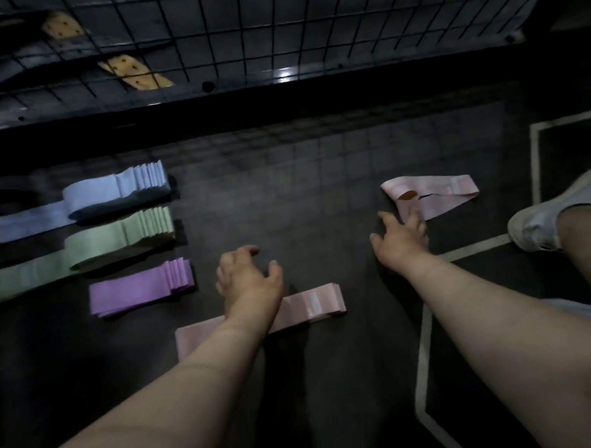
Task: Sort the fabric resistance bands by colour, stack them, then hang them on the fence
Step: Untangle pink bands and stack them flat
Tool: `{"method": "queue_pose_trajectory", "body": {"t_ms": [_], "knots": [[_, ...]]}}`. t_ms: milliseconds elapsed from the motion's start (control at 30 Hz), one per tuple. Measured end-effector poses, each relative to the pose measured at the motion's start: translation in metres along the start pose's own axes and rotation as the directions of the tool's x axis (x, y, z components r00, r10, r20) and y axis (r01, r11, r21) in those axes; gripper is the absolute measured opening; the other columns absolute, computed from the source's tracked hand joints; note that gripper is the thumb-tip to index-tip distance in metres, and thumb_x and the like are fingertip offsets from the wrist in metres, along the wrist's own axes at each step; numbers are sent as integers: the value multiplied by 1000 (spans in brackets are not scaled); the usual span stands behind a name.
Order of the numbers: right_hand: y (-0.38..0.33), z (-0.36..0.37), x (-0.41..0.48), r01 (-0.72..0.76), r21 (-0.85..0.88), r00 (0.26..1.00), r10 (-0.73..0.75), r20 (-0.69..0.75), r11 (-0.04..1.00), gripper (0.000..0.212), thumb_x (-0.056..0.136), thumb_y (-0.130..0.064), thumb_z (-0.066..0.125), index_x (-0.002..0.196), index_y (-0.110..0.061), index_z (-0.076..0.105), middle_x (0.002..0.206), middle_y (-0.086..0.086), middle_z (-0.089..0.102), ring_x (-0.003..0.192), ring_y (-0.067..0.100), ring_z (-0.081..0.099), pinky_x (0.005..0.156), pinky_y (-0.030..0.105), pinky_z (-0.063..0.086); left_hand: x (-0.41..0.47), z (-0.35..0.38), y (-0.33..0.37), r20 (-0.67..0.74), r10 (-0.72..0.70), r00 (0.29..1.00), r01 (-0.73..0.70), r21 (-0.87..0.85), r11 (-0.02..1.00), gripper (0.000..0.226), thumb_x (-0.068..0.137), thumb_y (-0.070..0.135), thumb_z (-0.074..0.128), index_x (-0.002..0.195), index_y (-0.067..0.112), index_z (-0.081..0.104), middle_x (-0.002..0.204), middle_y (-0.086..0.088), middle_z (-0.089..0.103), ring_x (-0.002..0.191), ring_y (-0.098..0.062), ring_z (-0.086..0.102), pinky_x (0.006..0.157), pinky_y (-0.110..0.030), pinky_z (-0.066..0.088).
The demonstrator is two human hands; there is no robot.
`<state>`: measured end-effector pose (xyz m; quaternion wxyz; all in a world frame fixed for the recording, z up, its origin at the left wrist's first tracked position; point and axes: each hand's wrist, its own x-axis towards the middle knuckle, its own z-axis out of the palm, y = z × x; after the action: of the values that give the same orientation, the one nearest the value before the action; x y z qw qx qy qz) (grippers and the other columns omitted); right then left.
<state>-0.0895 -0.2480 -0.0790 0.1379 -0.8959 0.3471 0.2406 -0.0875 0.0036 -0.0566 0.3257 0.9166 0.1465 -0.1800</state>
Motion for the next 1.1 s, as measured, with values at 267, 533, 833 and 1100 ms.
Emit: {"method": "queue_pose_trajectory", "body": {"t_ms": [267,533,833,1100], "knots": [[6,-23,36,-63,305,998,62,15,950,48,100,-24,51,146,-14,41,148,12,42,134,33,43,112,39,34,-13,10,36,167,173,971,-161,-84,983,37,89,29,63,125,21,58,126,-3,49,123,-23,47,110,-39,35],[-24,-85,-33,191,647,917,102,-387,738,34,78,-21,74,104,-15,52,103,1,56,86,15,56,71,29,49,-24,-38,59,291,217,932,-161,-205,965,37,83,36,60,120,32,56,116,7,53,112,-20,55,100,-45,49],[-95,-174,-163,362,863,915,-309,-258,353,30,75,0,76,96,-15,61,92,2,61,84,17,61,70,30,52,-50,-163,133,200,522,829,-511,-106,853,63,74,29,62,136,26,50,131,1,56,119,-21,54,106,-40,43],[-112,-241,-302,578,779,652,-712,-261,244,58,72,21,61,117,-15,58,120,8,62,110,21,63,87,38,57,-118,-296,132,302,656,691,-685,-16,728,49,74,21,74,120,28,58,117,0,68,111,-23,64,96,-48,51]]}}
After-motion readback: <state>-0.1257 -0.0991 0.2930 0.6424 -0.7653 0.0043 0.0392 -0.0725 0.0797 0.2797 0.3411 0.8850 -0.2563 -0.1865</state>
